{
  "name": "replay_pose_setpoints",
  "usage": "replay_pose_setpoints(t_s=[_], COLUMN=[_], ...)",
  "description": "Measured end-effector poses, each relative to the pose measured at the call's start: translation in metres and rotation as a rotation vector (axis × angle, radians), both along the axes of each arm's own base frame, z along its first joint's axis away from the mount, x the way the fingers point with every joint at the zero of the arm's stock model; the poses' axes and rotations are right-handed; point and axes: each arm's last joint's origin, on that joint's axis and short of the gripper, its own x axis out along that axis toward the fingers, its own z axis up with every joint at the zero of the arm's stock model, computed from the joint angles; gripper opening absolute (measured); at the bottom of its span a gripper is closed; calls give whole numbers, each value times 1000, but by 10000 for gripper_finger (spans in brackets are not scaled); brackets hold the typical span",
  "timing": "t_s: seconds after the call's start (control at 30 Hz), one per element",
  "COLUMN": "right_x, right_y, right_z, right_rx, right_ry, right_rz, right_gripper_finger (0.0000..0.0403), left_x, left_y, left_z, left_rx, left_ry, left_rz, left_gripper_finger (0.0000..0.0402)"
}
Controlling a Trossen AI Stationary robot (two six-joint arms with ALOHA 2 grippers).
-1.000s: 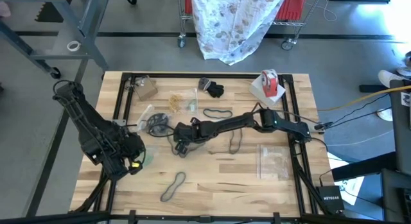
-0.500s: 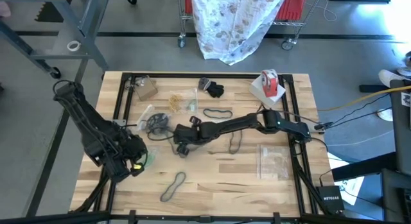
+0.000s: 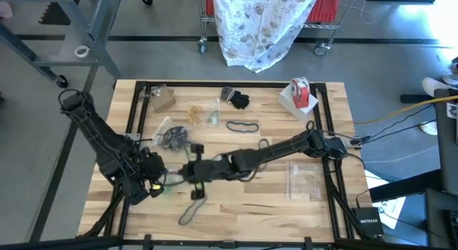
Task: Sort rubber bands
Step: Put the green rubber band into the transparent zip bag
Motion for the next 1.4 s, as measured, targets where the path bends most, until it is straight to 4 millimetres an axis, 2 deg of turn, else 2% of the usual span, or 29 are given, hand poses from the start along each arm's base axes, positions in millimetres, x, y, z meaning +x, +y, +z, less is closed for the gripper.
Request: replay_pose_setpoints(t_s=[0.2, 0.37, 0.5, 0.83, 1.07, 1.4], right_x=[5, 11, 14, 23, 24, 25], right_y=[2, -2, -1, 2, 1, 2], right_z=[10, 4, 1, -27, -34, -31], right_rx=[-28, -34, -22, -35, -52, -62], right_ry=[-115, -136, -147, -96, -71, -113], right_rz=[55, 58, 77, 78, 49, -3], right_gripper_finger=[1, 1, 1, 1, 3, 73], left_x=[6, 12, 14, 18, 18, 18], left_y=[-6, -12, -10, -6, -6, -4], left_z=[3, 7, 9, 9, 10, 10], left_rx=[-6, -16, -15, -36, -38, -21], left_ry=[-75, -149, -189, -231, -234, -235], left_rz=[-46, -85, -40, 43, 44, 52], left_gripper_finger=[0, 0, 0, 0, 0, 0])
